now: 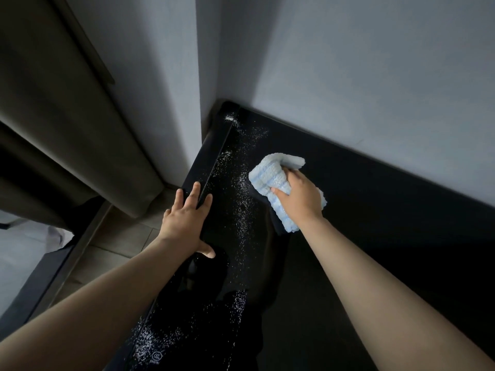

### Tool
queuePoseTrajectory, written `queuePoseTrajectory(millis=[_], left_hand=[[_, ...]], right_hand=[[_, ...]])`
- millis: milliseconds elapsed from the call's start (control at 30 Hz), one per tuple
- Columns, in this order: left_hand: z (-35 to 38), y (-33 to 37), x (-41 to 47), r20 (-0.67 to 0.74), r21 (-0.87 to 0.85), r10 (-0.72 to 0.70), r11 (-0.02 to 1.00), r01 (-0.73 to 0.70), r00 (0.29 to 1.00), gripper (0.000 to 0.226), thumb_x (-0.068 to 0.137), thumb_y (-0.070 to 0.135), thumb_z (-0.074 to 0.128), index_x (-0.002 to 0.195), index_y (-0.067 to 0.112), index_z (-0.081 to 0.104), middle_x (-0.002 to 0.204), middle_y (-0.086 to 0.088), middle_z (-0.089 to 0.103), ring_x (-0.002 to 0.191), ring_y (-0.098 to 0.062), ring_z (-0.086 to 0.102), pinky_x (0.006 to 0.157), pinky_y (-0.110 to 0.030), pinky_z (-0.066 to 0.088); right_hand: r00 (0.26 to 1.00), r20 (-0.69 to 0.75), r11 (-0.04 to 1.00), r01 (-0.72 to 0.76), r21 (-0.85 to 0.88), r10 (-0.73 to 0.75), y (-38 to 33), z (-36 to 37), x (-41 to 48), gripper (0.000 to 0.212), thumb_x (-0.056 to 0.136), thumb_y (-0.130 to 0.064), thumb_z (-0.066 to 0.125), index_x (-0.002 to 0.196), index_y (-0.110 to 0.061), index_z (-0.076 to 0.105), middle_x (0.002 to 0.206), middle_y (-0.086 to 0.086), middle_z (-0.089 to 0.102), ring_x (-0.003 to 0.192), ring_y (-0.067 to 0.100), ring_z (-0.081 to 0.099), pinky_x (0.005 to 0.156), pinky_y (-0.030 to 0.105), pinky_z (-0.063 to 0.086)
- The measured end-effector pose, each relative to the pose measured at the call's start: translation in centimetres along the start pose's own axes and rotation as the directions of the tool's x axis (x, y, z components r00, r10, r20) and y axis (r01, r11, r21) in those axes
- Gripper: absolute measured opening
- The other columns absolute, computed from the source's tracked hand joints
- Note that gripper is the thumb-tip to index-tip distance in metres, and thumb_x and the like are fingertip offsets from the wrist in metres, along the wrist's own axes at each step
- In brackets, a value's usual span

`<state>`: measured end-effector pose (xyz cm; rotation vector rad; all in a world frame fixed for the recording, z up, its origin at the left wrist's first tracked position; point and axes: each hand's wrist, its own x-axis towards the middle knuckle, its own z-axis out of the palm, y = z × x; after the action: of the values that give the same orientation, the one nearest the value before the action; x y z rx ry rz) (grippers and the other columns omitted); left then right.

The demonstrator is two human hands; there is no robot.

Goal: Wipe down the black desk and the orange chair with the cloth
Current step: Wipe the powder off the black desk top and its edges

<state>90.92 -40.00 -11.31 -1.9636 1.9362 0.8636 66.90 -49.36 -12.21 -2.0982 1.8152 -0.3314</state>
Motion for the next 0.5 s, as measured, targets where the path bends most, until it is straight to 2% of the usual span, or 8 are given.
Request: queuePoseTrajectory(millis=[500], left_hand=[[0.3, -0.4, -0.3, -0.046, -0.04, 0.014, 0.999, -0.016, 0.999, 0.138, 0.047, 0.054, 0.088, 0.153, 0.031, 0.003, 0.158, 0.002, -0.023, 0.146, -0.033, -0.012, 0.114, -0.056, 0.024]], right_hand=[[0.998, 0.063, 1.0, -0.002, -0.022, 0.003, -1.5, 1.1, -8.0, 0.05, 0.089, -0.032, 0.066, 0.135, -0.017, 0.054, 0.129, -0.001, 0.059, 0.12, 0.014, 0.053, 0.092, 0.03, 0.048]])
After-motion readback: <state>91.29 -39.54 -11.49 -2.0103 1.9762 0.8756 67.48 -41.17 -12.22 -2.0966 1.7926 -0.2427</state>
